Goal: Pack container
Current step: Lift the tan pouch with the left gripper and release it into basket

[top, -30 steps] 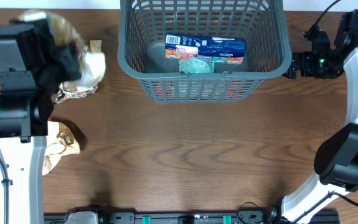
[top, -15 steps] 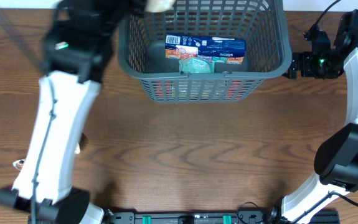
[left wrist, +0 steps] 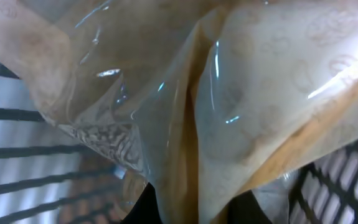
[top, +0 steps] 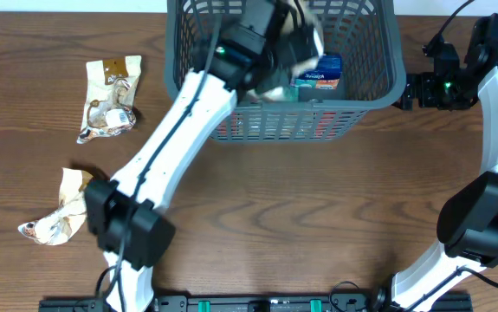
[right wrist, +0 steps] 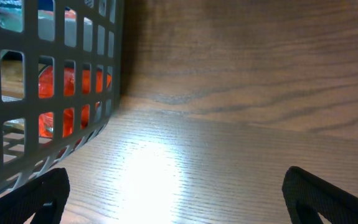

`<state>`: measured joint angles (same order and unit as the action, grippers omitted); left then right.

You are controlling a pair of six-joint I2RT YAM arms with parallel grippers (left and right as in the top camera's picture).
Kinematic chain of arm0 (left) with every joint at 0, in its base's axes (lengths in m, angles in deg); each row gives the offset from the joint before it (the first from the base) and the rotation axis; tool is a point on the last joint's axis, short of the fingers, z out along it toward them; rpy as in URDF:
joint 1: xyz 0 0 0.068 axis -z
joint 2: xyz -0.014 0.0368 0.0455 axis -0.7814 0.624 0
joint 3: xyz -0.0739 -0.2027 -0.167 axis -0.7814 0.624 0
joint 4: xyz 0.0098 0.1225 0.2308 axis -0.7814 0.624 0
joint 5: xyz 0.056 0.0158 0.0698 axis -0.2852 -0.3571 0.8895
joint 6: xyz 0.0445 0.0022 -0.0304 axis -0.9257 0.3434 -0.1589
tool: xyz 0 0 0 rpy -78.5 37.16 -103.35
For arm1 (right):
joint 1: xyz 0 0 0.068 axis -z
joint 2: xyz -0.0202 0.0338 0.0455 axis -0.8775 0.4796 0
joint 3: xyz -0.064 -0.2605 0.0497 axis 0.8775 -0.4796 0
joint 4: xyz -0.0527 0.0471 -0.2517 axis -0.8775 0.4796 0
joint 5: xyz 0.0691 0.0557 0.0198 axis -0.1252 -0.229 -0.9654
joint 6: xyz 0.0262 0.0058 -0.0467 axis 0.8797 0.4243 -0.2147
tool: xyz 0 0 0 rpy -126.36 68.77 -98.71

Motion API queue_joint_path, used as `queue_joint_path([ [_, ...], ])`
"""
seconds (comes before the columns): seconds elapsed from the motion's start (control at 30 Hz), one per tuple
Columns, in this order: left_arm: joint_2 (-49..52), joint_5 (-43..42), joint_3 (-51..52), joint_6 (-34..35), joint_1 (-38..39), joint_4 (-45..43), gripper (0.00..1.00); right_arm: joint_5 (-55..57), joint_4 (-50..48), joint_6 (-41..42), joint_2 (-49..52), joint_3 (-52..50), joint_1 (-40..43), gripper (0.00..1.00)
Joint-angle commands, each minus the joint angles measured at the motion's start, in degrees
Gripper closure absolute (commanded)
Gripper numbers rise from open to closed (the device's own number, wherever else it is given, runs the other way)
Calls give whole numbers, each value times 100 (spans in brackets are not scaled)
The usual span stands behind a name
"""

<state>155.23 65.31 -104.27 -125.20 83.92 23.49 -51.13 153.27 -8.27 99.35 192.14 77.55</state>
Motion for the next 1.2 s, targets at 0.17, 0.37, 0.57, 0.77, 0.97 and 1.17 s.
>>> queue_joint_path([
  [0.17,273,70,-90,-745,-74,323,94,-4,90,59,-50,2,-87,1],
  [0.37,116,544,-92,-737,-85,138,5,-2,177,59,-50,0,-87,1],
  [0.57,-577,944,-98,-369,-129,-243,1,-4,179,59,-50,2,-87,1],
  [0.77,-1617,1690,-101,103,-446,-192,1,-4,181,57,-50,2,-87,1],
  [0.97,-2476,1727,-101,1532,-1705,378,1,-2,181,55,-50,2,-87,1],
  [1.17,-2232,765,-83,2850,-3346,1163,1,-4,181,55,-50,2,-87,1],
])
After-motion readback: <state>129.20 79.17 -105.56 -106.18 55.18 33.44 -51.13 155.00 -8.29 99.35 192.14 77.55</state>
